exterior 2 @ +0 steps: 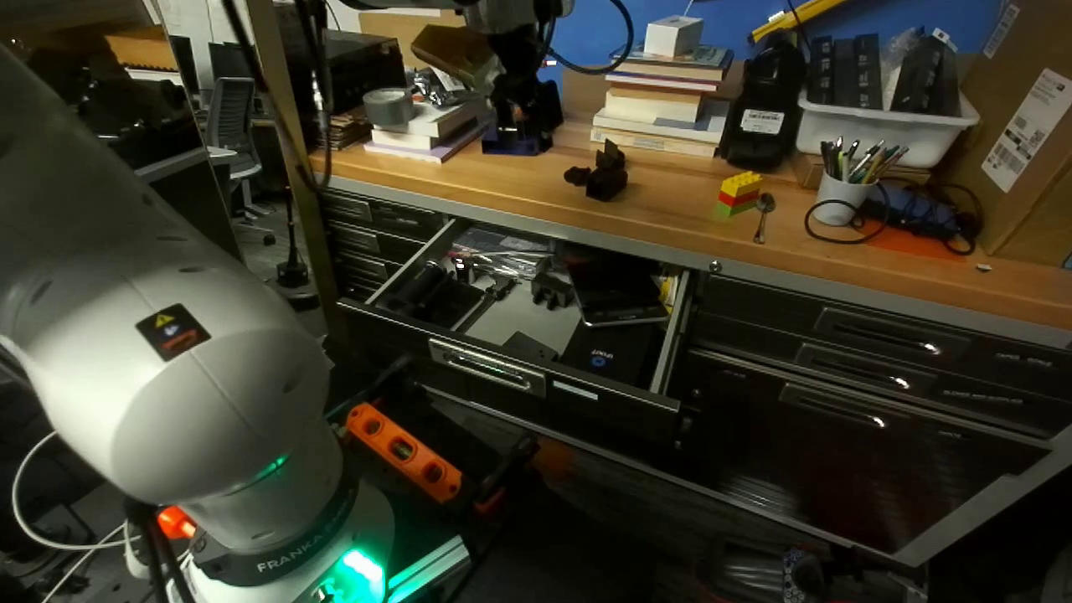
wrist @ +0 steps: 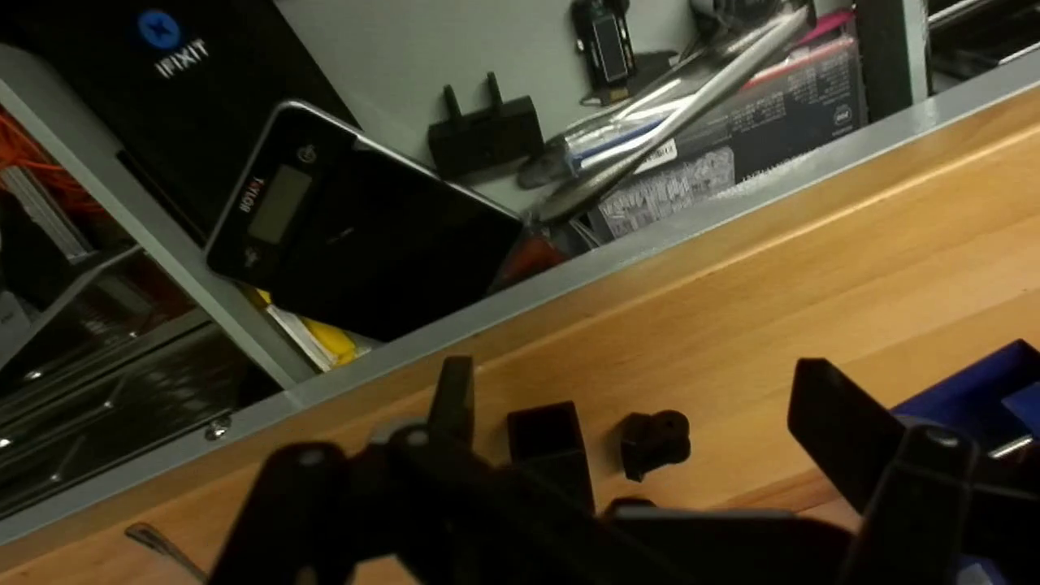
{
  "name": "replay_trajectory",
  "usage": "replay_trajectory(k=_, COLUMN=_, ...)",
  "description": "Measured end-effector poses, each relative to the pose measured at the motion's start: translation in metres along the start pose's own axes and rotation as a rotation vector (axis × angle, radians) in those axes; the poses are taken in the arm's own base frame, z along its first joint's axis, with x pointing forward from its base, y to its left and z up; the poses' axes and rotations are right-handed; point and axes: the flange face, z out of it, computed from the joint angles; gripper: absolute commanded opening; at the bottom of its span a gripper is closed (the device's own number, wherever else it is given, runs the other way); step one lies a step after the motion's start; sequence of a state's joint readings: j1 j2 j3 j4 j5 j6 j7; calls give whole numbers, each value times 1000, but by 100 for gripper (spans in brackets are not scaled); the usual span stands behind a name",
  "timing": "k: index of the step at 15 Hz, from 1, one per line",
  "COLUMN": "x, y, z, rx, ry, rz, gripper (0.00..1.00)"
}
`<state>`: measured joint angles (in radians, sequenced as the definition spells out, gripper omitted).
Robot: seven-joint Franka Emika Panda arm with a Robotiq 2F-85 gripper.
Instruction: Remove the black objects from the countertop and place them in the open drawer, close the drawer
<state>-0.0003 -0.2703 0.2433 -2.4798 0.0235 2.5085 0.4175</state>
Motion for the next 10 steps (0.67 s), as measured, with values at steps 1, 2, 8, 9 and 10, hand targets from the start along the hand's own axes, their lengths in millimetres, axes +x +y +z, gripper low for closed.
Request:
replay_trajectory(k=1, x=10, y=-4, z=10, rx=11, ry=6, rz=-3, gripper=100)
replay_trajectory(k=2, x=19, y=-7, z=19, rx=16, ry=11, rz=-9, gripper=100)
replay_trajectory(k=8, x=73, y=-3, z=79, rx=-5, ry=13, rz=-33, gripper=100)
replay_trajectory(k=9, x=79, y=-1, z=88, rx=-11, ry=9, rz=-36, gripper=100)
replay_trajectory(k=10, x=85, y=0, z=97, rx=-20, ry=6, rz=-40, gripper=100)
